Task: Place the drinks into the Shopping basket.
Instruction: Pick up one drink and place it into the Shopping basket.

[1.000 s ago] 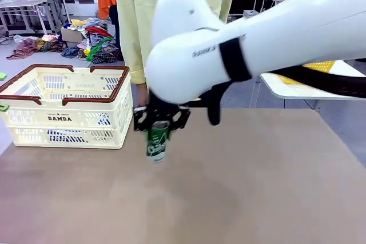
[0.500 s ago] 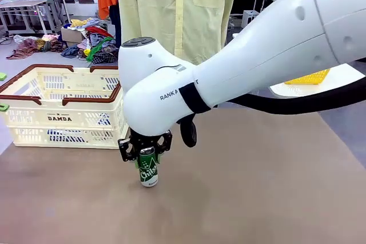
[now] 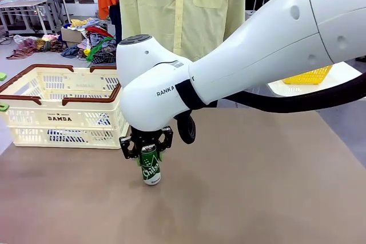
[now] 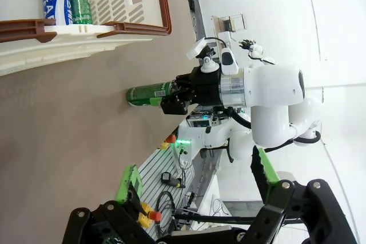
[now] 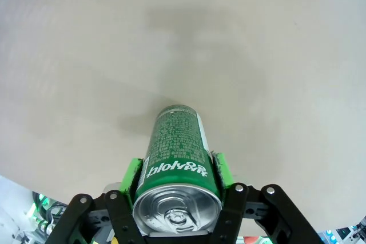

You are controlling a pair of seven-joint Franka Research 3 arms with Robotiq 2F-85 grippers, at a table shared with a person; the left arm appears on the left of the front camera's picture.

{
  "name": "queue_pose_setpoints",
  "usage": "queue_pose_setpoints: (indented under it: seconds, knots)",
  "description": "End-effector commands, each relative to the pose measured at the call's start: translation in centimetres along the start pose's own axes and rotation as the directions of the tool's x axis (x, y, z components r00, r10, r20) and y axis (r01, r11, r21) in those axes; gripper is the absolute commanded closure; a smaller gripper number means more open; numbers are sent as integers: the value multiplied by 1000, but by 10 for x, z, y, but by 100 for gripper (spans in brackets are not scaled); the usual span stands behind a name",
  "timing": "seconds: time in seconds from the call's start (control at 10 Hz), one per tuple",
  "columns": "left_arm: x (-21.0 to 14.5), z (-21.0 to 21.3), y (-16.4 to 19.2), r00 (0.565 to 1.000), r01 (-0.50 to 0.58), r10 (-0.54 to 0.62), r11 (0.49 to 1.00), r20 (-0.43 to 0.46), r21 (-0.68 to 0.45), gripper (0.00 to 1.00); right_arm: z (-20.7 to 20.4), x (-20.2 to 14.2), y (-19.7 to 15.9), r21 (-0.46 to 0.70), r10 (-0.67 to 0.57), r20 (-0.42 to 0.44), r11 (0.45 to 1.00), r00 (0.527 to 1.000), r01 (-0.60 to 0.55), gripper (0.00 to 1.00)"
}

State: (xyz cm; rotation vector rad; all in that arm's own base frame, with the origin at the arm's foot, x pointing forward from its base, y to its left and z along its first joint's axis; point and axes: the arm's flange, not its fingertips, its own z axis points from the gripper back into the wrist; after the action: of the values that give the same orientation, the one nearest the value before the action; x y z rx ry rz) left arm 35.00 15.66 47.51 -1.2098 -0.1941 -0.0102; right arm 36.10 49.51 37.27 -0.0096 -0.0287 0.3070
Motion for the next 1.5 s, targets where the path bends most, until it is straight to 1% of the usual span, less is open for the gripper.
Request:
queue_pose_setpoints:
  seconds: [0.0,0.2,0.4,0.5,0.6,0.7,0.8,0.9,1.0,1.1,1.2,1.3,1.4]
  knots:
    - [-3,2,-3,1000,-10,10,1000,-6,0,0,10,-4,-4,-17,-23,2,1000,1000,23,0]
    - [-3,2,-3,1000,-10,10,1000,-6,0,0,16,-10,-5,6,-10,2,1000,1000,10,0]
    - [-3,2,-3,1000,-10,10,1000,-6,0,0,35,-16,-11,-7,-10,39,1000,999,10,0]
    - [-3,2,-3,1000,-10,10,1000,-6,0,0,56,-21,-20,4,-9,66,1000,998,8,0]
    - [-3,2,-3,1000,-10,10,1000,-6,0,0,85,-27,-37,10,-17,92,1000,996,16,0]
    - [-3,2,-3,1000,-10,10,1000,-6,0,0,115,-36,-66,8,-35,119,999,992,34,0]
    - [-3,2,-3,1000,-10,10,1000,-6,0,0,144,-54,-107,34,-36,116,999,993,32,0]
    - [-3,2,-3,1000,-10,10,1000,-6,0,0,163,-72,-151,89,-37,83,996,996,29,0]
    - [-3,2,-3,1000,-10,10,1000,-6,0,0,174,-91,-204,117,-87,83,990,993,77,0]
    - [-3,2,-3,1000,-10,10,1000,-6,0,0,181,-112,-264,221,-130,33,968,991,120,0]
    - [-3,2,-3,1000,-10,10,1000,-6,0,0,188,-139,-327,341,-173,-17,925,985,168,0]
    - [-3,2,-3,1000,-10,10,1000,-6,0,0,192,-171,-398,469,-212,-101,852,972,235,0]
    - [-3,2,-3,1000,-10,10,1000,-6,0,0,188,-197,-457,579,-240,-157,764,958,286,0]
